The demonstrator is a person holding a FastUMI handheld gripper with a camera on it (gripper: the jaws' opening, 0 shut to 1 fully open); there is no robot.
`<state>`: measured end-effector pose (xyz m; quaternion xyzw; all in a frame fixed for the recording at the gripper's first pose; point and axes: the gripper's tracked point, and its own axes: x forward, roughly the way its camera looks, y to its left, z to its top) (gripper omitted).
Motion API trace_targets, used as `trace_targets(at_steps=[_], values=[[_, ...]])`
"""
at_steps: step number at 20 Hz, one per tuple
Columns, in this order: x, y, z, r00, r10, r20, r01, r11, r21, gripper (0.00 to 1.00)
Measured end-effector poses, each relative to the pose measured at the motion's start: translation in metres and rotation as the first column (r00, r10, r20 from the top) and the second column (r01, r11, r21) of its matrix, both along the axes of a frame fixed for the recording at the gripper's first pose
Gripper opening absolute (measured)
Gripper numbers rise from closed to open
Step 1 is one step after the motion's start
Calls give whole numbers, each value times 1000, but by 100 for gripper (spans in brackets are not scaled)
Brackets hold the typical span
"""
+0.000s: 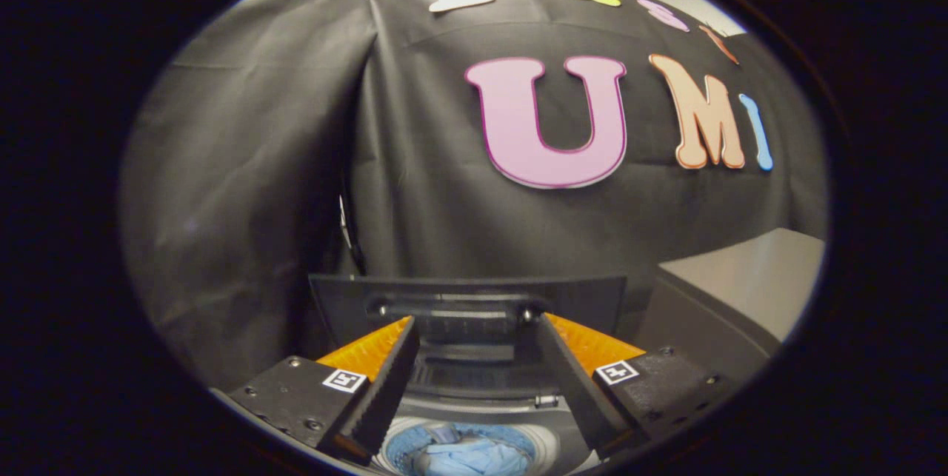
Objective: Put the clothes into the washing machine and then close the washing machine lid.
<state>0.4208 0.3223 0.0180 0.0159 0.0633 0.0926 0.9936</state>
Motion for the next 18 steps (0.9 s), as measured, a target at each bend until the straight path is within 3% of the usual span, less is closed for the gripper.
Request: trace_targets(at_steps=[6,11,13,14,15,18], values=[[51,20,37,994,8,113,-7,1000,-13,97],[99,16,8,994,-110,29,108,993,51,96],[105,15,-8,992,-124,-28,125,991,36,97],[113,12,-3,989,-145,9,145,989,1,97],[107,8,-7,991,-130,-11,129,990,-54,97],[110,10,-10,995,-94,26,94,995,-21,98]])
